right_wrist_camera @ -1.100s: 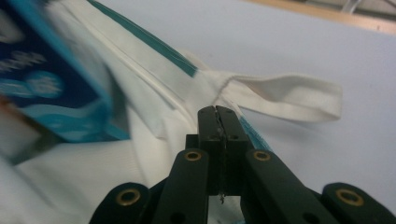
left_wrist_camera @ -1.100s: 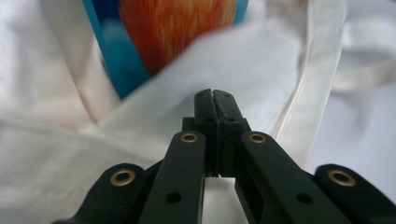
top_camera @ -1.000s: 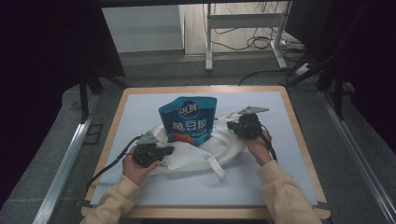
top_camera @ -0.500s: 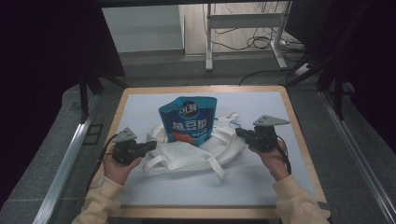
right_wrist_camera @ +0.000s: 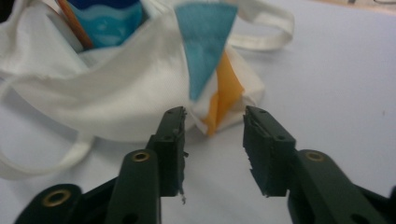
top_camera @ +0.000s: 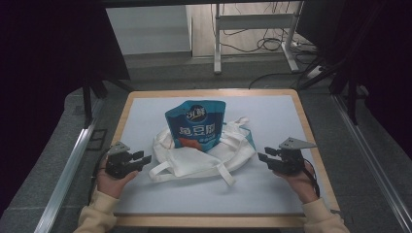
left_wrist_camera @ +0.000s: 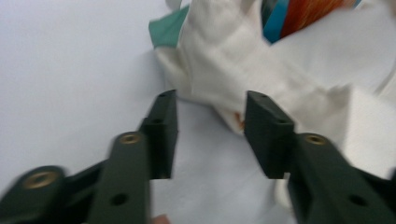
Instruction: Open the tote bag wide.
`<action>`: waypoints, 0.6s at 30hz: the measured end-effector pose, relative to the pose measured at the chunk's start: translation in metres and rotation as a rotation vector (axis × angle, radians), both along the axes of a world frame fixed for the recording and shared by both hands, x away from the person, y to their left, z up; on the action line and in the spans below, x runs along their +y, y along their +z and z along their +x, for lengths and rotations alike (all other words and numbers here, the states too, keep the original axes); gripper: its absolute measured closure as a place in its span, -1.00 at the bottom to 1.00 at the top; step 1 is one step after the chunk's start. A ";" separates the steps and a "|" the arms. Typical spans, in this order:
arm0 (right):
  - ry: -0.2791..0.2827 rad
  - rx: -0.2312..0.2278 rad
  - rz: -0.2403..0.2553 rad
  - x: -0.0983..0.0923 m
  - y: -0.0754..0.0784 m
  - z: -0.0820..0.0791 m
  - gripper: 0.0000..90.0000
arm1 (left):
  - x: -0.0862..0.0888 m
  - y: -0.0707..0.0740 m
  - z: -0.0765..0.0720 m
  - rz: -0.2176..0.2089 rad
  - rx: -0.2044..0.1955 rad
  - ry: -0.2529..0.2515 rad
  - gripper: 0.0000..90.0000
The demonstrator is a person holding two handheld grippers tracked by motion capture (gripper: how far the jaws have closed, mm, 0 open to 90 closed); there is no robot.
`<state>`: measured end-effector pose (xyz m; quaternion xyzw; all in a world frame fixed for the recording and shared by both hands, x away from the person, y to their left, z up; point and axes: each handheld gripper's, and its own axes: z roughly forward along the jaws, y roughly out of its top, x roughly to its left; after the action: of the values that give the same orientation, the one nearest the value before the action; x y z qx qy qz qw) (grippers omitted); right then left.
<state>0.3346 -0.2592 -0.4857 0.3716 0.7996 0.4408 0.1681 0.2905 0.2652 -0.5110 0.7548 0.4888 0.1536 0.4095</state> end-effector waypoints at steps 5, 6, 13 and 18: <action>-0.021 0.040 0.003 -0.004 -0.016 -0.002 0.11 | -0.002 -0.007 0.002 0.019 0.020 0.001 0.01; -0.021 0.051 0.007 -0.003 -0.018 -0.002 0.09 | -0.001 -0.008 0.002 0.017 0.021 0.002 -0.01; -0.026 0.040 0.000 0.000 -0.019 -0.003 -0.01 | 0.002 -0.008 0.002 0.006 0.014 0.016 -0.05; -0.045 0.051 0.009 -0.003 -0.021 -0.002 -0.04 | 0.003 -0.009 0.003 0.012 0.014 0.030 -0.06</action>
<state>0.3329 -0.2621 -0.5067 0.4013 0.7931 0.4311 0.1557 0.2931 0.2683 -0.5198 0.7509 0.5020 0.1575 0.3992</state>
